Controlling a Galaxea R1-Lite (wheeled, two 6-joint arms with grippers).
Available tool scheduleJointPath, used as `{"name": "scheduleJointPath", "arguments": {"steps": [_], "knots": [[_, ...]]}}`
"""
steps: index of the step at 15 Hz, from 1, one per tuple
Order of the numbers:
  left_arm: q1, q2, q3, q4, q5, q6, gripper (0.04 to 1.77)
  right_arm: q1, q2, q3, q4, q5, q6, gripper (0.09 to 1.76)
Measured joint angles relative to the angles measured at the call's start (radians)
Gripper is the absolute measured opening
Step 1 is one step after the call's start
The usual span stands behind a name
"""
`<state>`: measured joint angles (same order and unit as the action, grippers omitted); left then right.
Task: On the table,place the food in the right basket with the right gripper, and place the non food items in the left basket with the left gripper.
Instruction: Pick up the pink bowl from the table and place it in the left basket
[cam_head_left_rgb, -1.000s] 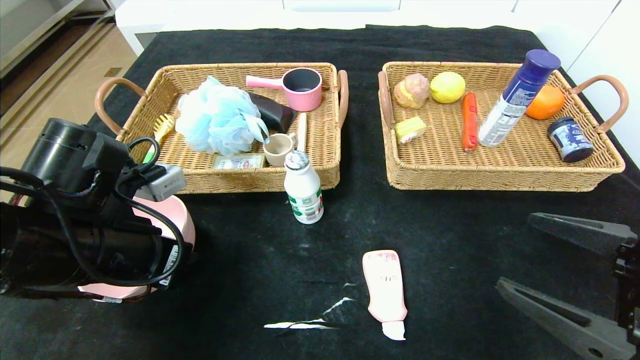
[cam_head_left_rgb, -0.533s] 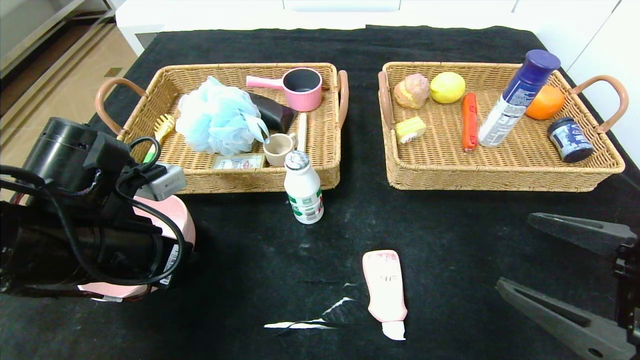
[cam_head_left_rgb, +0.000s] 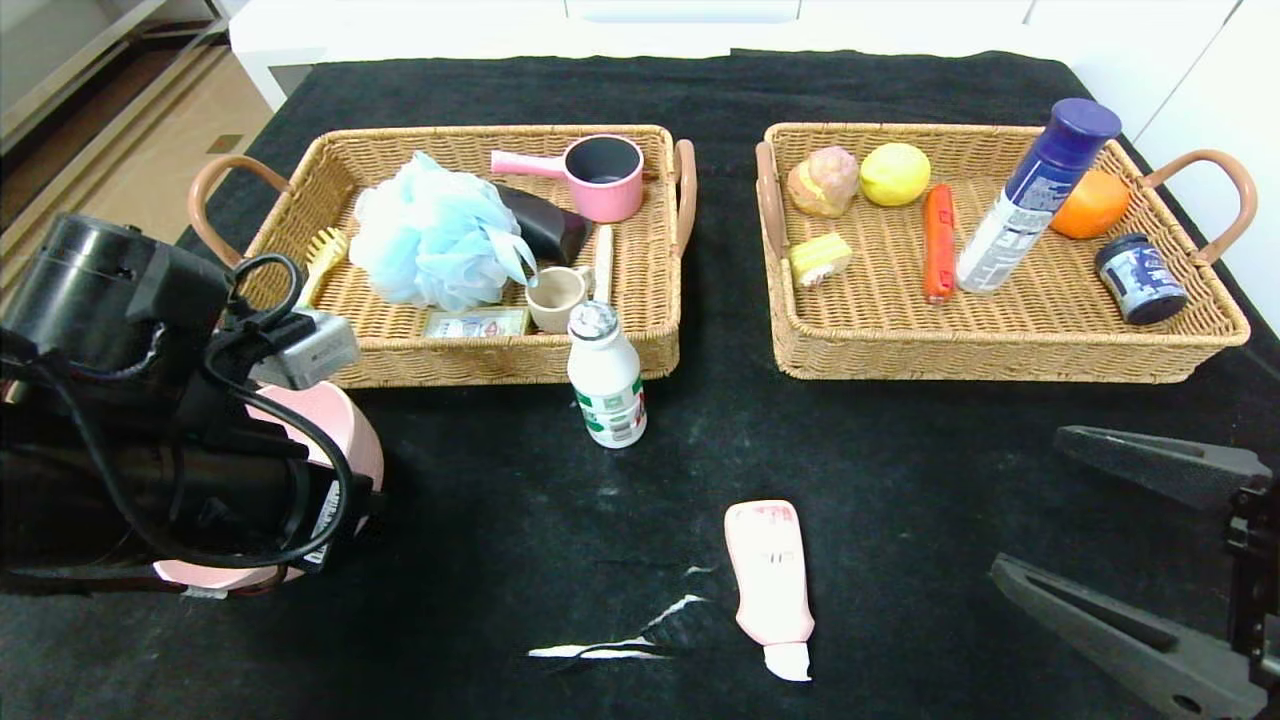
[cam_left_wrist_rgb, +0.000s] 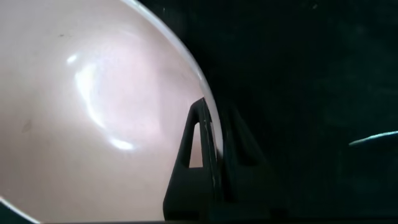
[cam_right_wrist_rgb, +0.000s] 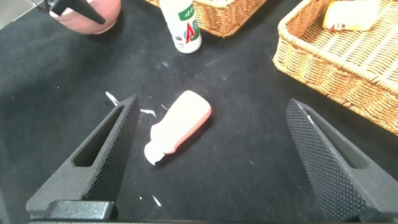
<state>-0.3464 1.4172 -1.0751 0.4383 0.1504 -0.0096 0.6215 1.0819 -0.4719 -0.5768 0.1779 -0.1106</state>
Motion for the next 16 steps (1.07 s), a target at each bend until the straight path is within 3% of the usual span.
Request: {"name": "scheduleJointPath", "arguments": {"steps": [8, 14, 16], "knots": [[-0.015, -0.11, -0.071, 0.099, 0.057, 0.016, 0.16, -0.001, 0.002, 0.001, 0.002, -0.001, 0.0, 1.71], [-0.009, -0.122, -0.178, 0.076, 0.106, 0.084, 0.16, -0.001, 0.003, 0.002, 0.0, 0.0, 0.0, 1.71], [-0.004, -0.098, -0.217, 0.01, 0.112, 0.111, 0.16, -0.001, 0.003, 0.002, -0.001, 0.0, 0.0, 1.71]]}}
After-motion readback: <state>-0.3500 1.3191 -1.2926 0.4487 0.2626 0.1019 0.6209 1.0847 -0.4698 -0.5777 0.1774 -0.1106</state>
